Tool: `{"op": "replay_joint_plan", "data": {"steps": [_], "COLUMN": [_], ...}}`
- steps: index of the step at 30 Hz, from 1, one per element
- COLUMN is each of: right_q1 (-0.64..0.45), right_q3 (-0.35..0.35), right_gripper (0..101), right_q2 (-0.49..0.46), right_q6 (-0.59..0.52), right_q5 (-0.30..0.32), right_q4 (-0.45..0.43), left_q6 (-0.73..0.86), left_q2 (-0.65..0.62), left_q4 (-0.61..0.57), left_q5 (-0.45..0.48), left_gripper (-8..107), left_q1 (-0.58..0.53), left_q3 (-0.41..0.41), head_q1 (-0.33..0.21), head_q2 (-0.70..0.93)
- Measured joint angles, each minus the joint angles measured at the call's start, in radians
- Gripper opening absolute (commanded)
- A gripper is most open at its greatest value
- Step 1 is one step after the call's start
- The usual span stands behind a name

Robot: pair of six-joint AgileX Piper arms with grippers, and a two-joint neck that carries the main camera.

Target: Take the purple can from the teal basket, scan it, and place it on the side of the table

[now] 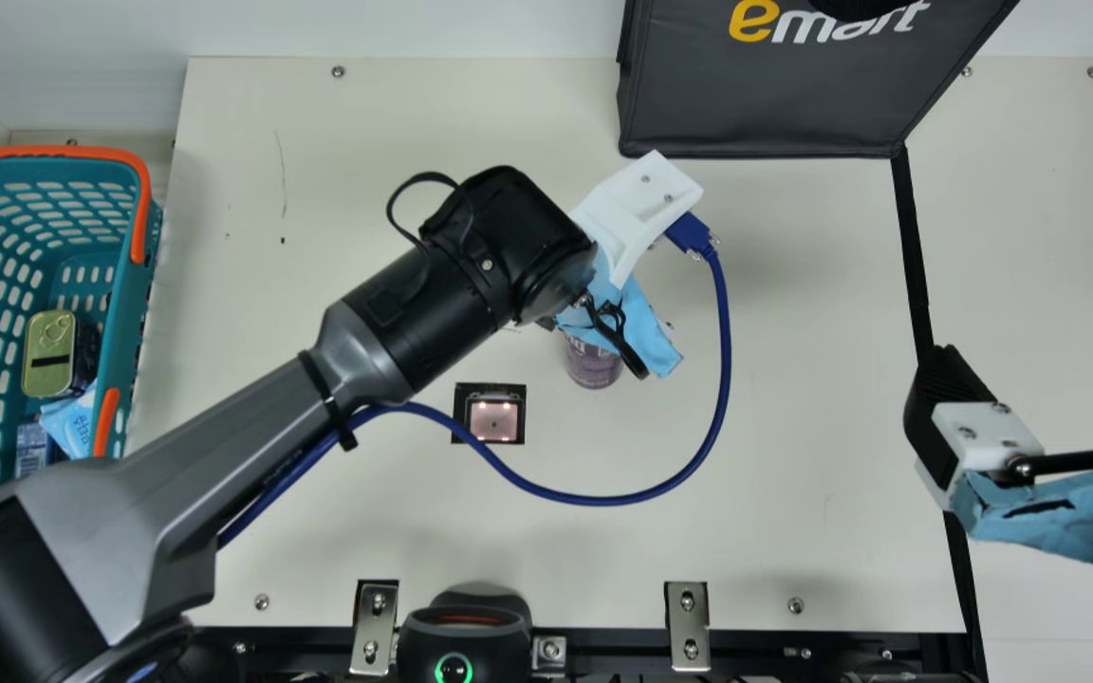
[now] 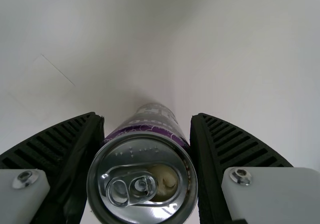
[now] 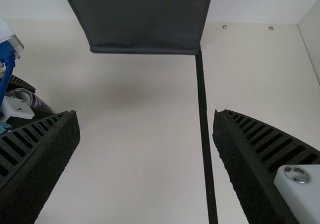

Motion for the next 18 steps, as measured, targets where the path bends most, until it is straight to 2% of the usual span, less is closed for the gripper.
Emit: {"op": "replay_joint_plan", "data": {"steps": [12,18], "right_q1": [0.0,0.0], "right_q3": [0.0,0.0], "right_gripper": [95,95], "right_q2": [0.0,0.0], "right_q6": [0.0,0.0], "right_q5": [0.0,0.0], "right_q4": [0.0,0.0], "left_q6": [-0.014,-0.019], "left_q2": [0.004,-0.003], "left_q4": [-0.011,-0.015], "left_q5": [0.005,0.001], "left_gripper": [89,90], "left_q1": [0.009,0.01], "left_q3": [-0.006,-0.004], "head_q1": [0.0,0.0], "head_q2": [0.0,0.0]}}
